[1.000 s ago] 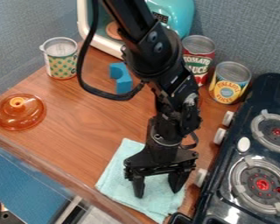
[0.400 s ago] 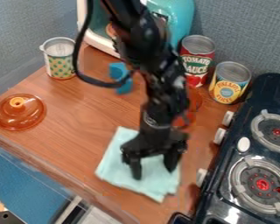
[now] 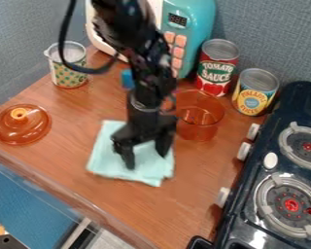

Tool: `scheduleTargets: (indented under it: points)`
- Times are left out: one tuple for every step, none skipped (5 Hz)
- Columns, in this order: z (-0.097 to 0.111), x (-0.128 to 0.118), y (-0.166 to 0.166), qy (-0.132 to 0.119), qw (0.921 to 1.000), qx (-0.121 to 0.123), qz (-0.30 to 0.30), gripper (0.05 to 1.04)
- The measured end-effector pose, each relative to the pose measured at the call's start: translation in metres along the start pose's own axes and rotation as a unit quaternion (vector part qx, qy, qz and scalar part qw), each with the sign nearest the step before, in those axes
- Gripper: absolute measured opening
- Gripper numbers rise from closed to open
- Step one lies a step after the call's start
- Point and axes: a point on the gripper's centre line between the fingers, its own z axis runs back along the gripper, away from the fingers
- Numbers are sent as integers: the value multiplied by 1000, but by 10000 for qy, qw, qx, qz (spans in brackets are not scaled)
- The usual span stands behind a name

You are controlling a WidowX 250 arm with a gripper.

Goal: Move the blue cloth in between the blue object and the orange lid

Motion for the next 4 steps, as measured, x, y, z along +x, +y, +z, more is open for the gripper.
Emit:
scheduleTargets:
  points:
    - [-1, 25, 7, 16, 9992, 82, 403, 1001]
    - [-2, 45, 9, 21, 9978, 157, 644, 1001]
    - [-2, 70, 12, -19, 9963, 200, 841, 1001]
    - [-3, 84, 12, -8, 9952, 250, 943, 1001]
